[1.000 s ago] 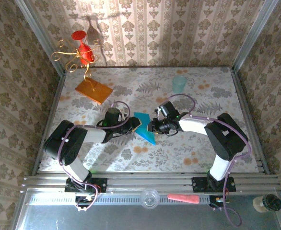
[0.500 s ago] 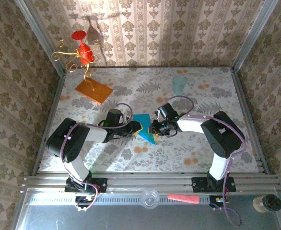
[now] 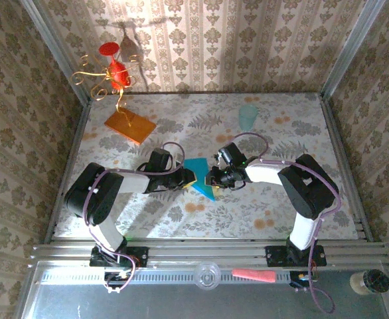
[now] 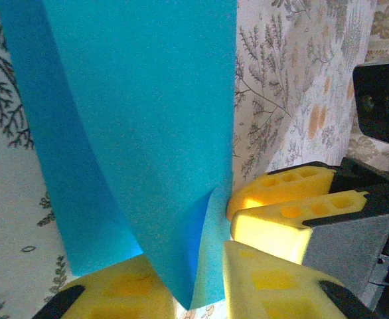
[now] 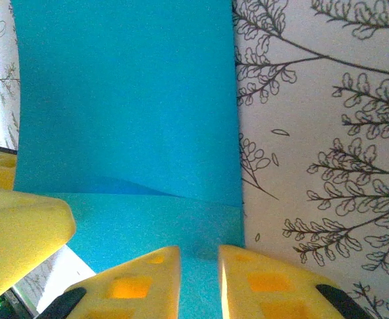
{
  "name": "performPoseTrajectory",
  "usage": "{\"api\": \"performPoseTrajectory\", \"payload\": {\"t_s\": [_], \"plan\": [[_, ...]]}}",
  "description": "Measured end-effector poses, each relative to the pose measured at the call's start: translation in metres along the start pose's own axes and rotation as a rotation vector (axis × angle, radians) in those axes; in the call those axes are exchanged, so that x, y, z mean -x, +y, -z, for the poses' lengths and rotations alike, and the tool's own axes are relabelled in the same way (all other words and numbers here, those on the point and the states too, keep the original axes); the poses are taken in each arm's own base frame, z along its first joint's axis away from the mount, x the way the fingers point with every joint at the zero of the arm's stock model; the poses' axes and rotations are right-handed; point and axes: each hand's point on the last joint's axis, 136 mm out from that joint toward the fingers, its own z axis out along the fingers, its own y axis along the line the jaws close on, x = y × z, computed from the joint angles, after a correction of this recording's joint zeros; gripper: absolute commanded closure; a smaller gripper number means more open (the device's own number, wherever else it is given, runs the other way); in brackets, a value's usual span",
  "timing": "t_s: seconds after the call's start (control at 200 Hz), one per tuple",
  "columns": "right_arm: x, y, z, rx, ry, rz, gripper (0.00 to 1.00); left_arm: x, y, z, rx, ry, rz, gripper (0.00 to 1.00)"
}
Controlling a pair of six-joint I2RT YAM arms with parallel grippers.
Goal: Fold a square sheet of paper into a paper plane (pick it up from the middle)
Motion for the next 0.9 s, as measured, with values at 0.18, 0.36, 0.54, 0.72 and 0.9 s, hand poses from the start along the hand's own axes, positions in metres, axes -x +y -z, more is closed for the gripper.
{"api": "performPoseTrajectory", "payload": {"t_s": [0.18, 0.36, 0.54, 0.72, 0.9], "plan": [[0.000, 0.000, 0.000, 0.000, -0.002, 0.004, 0.72, 0.002, 0.005, 0.002, 0.012, -0.002, 0.016, 0.79], [0.002, 0.001, 0.002, -0.001, -0.011, 0.025, 0.71, 0.005, 0.007, 0.004, 0.014, -0.011, 0.021, 0.79], [0.002, 0.001, 0.003, -0.001, -0.013, 0.033, 0.71, 0.012, 0.003, 0.003, 0.009, -0.016, 0.016, 0.78], [0.002, 0.001, 0.003, 0.000, -0.013, 0.033, 0.72, 0.013, 0.001, 0.000, 0.002, -0.001, 0.011, 0.76], [0.002, 0.001, 0.003, 0.000, -0.013, 0.034, 0.72, 0.011, 0.002, -0.001, 0.005, 0.017, 0.012, 0.82]]}}
